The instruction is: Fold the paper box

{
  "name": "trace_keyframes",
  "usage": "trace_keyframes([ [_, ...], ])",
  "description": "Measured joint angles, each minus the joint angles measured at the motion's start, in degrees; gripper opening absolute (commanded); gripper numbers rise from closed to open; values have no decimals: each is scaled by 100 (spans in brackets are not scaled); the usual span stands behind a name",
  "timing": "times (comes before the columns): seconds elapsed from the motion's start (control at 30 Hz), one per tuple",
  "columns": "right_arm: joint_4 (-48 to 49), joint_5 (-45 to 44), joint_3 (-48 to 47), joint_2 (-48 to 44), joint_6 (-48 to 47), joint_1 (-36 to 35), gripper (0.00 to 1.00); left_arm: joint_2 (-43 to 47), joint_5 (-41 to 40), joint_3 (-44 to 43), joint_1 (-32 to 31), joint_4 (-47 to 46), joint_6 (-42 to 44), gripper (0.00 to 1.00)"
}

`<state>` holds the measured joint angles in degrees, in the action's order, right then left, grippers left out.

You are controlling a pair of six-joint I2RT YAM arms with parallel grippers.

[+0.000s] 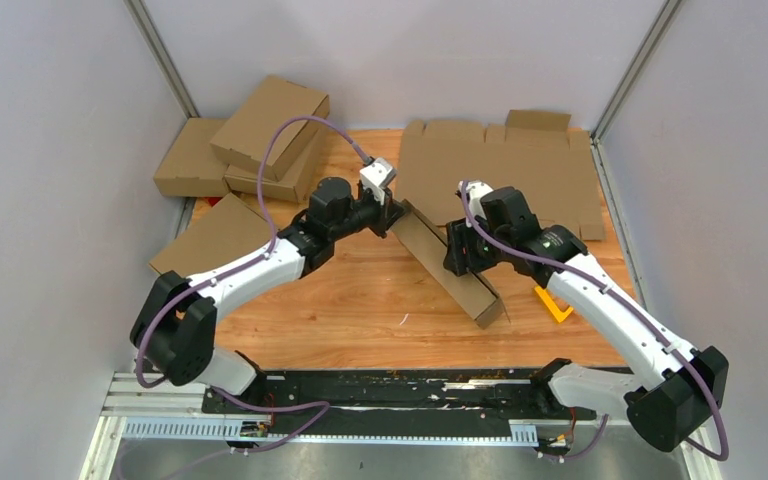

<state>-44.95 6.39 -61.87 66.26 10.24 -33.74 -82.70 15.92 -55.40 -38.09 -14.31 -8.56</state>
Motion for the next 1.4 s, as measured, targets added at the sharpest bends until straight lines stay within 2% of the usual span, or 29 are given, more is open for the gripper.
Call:
trace_keyframes([
  [0.17, 11, 76, 0, 9, -11, 284, 67, -358, -37, 37, -66, -756, 46, 0],
  [0.37, 24, 70, -2, 26, -37, 404, 70, -721, -192, 37, -177, -1469, 129, 0],
  [0.53, -33, -35, -35, 31, -81, 404, 77, -951, -166, -50, -210, -1746, 208, 0],
  [0.63, -63, -181, -44, 31, -92, 404, 70, -1058, -90, -240, -214, -1613, 302, 0],
  [0.77, -149, -411, -125, 44, -68, 391, 66, -1088, 55, -374, -223, -1416, 605, 0],
  [1.4, -225, -588, -184, 87, -48, 468, 64, -1384, 562, -520, -210, -1676, 1943, 0],
])
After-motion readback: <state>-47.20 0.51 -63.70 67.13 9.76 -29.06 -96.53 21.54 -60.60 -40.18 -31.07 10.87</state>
